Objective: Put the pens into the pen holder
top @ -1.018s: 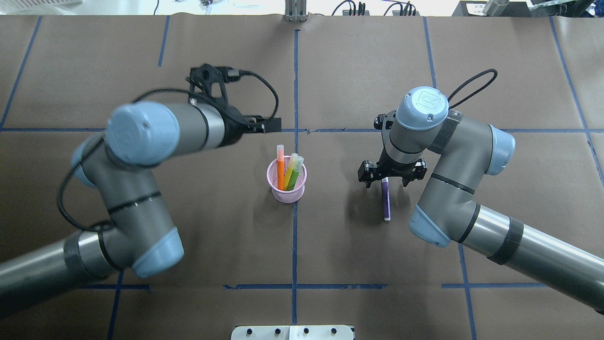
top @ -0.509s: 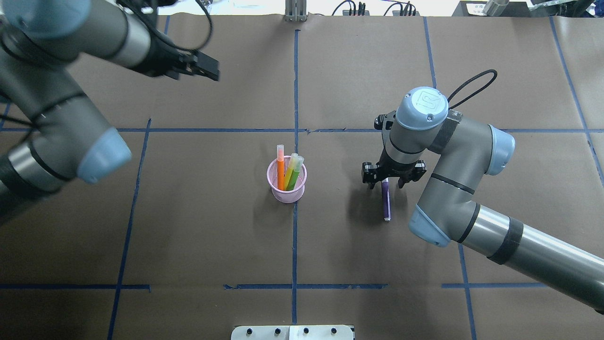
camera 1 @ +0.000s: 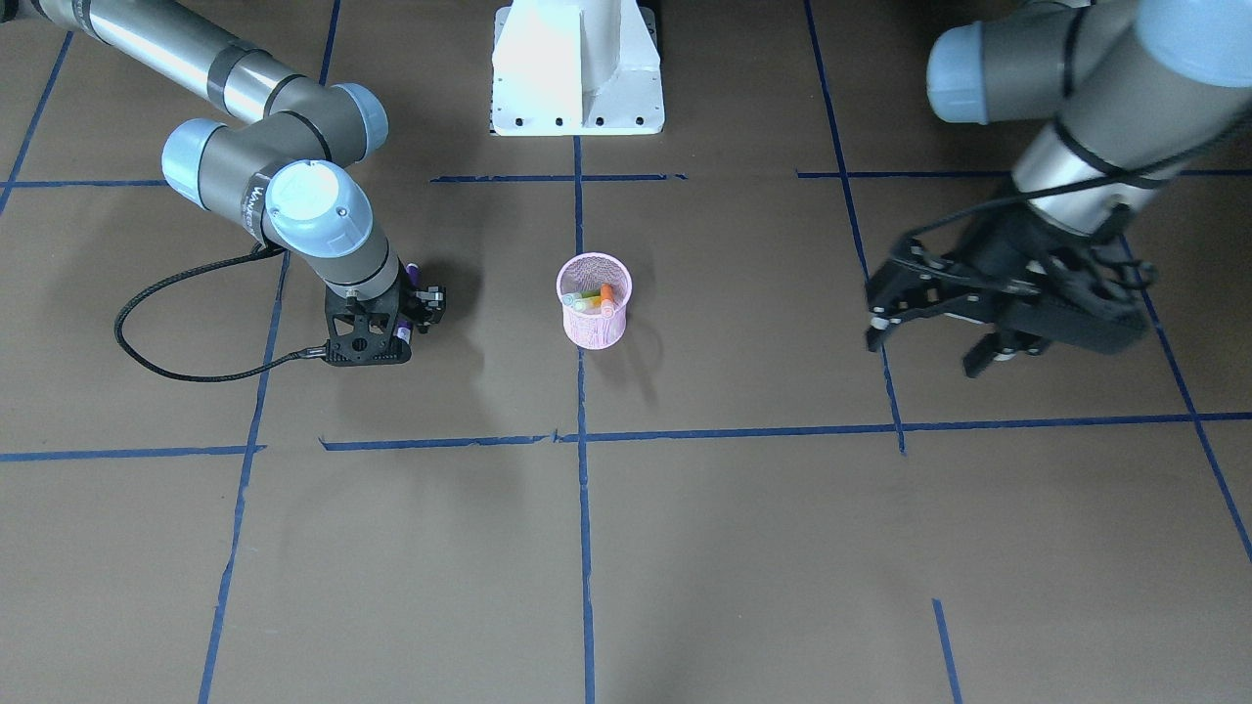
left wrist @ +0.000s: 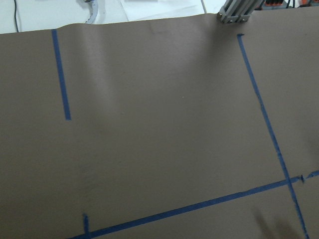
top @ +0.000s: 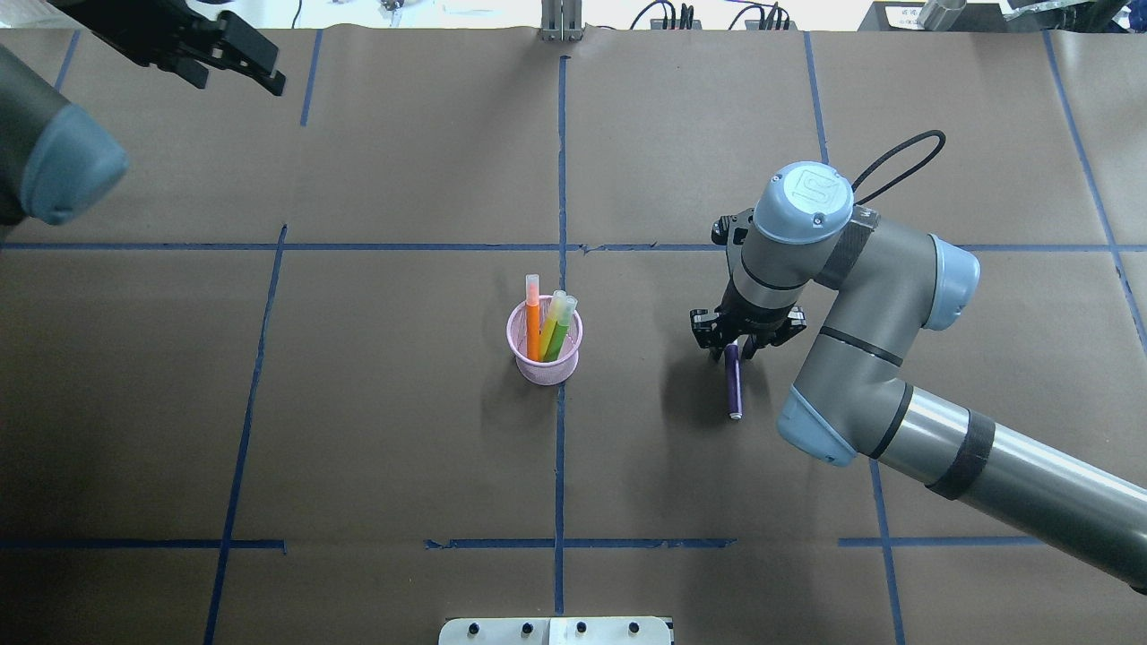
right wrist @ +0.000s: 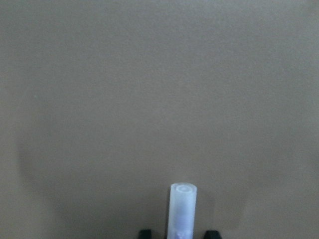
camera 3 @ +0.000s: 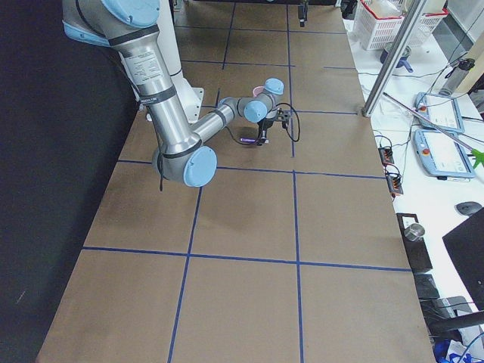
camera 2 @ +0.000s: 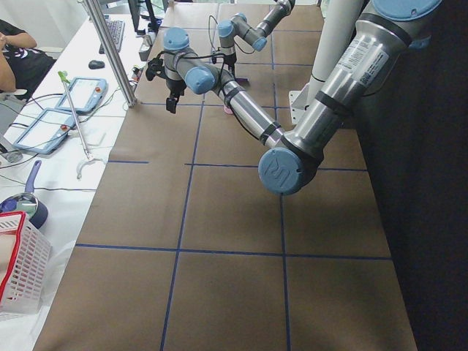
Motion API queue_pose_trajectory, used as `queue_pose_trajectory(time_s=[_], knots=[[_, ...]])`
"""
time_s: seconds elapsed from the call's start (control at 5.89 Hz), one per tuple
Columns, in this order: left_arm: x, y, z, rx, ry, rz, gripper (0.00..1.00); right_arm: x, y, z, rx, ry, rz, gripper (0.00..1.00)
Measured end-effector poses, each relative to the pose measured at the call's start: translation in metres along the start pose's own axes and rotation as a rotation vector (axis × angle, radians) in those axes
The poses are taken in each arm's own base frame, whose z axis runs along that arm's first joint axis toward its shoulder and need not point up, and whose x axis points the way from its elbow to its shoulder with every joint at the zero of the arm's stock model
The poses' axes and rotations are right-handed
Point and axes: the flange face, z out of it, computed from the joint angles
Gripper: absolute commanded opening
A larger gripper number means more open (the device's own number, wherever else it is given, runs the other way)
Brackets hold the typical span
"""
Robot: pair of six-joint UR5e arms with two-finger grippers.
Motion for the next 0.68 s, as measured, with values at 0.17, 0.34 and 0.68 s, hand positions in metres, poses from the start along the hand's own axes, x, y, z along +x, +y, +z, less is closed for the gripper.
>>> queue_pose_trajectory(time_s=[0.17, 0.34, 0.68], knots=[[-0.031, -0.001, -0.002, -0.028, -0.024, 0.022, 1.00, 0.002, -0.003, -0.002, 0.003, -0.001, 0.002, 0.00], [-0.065, 0.002, -0.001, -0.051, -0.038, 0.036, 1.00, 0.002, -0.005, -0.006, 0.006, -0.006, 0.000, 0.00], [-0.141, 0.000, -0.004, -0.084, -0.054, 0.072, 1.00, 0.002, -0.008, -0.011, 0.012, -0.013, -0.003, 0.00]])
